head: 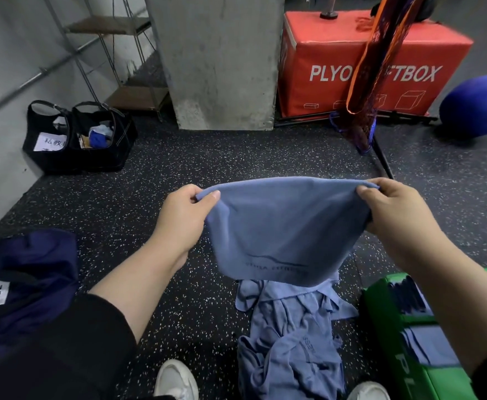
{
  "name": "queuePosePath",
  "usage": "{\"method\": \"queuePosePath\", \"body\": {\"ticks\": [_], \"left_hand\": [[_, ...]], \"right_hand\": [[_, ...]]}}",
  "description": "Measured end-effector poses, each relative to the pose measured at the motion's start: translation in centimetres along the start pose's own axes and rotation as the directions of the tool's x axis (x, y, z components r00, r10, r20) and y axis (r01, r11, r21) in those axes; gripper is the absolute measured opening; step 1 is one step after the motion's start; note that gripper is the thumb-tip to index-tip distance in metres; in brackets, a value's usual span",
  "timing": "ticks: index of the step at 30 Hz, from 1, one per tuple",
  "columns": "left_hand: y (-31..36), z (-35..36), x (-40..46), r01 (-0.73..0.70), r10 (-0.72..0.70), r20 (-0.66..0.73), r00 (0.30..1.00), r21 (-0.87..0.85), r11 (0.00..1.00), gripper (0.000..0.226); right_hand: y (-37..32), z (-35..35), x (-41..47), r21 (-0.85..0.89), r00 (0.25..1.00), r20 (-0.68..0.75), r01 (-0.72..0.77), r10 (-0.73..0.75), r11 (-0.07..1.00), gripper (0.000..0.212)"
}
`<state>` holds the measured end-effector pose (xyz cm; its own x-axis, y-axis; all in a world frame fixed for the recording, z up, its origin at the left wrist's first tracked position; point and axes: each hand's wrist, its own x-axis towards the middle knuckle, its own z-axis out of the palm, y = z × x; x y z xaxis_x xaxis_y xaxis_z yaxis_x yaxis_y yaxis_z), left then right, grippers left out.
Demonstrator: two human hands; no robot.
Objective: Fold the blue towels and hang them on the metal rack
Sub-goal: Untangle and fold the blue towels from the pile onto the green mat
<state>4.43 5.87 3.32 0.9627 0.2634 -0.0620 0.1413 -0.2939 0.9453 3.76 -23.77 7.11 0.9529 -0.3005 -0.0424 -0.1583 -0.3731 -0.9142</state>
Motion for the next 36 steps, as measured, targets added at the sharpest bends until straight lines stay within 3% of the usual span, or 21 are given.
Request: {"method": "queuePosePath", "body": {"ticks": [3,5,12,17,19,25,27,29,31,33,36], "left_hand": [[0.3,1.5,-0.6,0.108,-0.104,0.03,0.994,-0.225,0.968,0.032],[0.5,2.8,-1.3,0.159,-0.15,0.055,0.987,-0.267,0.95,0.027],[1.4,6.7,-3.7,-0.043,0.05,0.106,0.993,-0.066,0.997,0.039],[1.9,7.2,-4.8,-0.188,0.185,0.031,0.982,0.097,0.977,0.026],[2.0,6.9,-4.7,-0.205,0.205,0.013,0.979,0.117,0.972,0.023],[2.1,7.0,-5.0,-0.365,0.373,0.026,0.928,0.272,0.89,0.02],[1.9,7.2,-5.3,-0.446,0.437,0.101,0.893,0.308,0.84,0.012],[1.7,7.6,-5.6,-0.501,0.443,0.242,0.863,0.298,0.813,0.019],[1.5,7.7,-5.9,-0.499,0.427,0.311,0.849,0.206,0.842,0.03],[1.5,7.2,-5.9,-0.508,0.459,0.258,0.85,0.177,0.843,0.042],[2.3,5.4,-4.7,-0.604,0.621,0.071,0.781,0.339,0.721,0.04]], "right_hand": [[-0.1,0.8,-0.3,0.127,0.99,0.106,-0.102,0.089,0.987,0.021],[-0.1,1.8,-0.8,0.168,0.976,0.184,-0.15,0.119,0.974,0.022],[-0.5,5.7,-2.8,0.216,0.93,0.344,-0.209,0.126,0.954,0.022],[-1.1,7.5,-3.8,0.208,0.895,0.437,-0.196,0.088,0.958,0.038],[-1.0,7.8,-3.8,0.249,0.881,0.464,-0.232,0.094,0.94,0.034],[-0.6,8.2,-3.4,0.38,0.864,0.49,-0.329,0.114,0.865,0.031],[-0.6,8.2,-3.5,0.405,0.86,0.494,-0.359,0.129,0.841,0.034],[-0.6,7.9,-3.5,0.417,0.866,0.481,-0.362,0.135,0.834,0.035],[-0.6,7.4,-3.2,0.427,0.891,0.434,-0.334,0.134,0.841,0.022],[-0.4,6.9,-2.7,0.408,0.918,0.371,-0.298,0.142,0.863,0.018],[-0.2,5.9,-1.9,0.219,0.933,0.356,-0.134,0.048,0.966,0.026]]}}
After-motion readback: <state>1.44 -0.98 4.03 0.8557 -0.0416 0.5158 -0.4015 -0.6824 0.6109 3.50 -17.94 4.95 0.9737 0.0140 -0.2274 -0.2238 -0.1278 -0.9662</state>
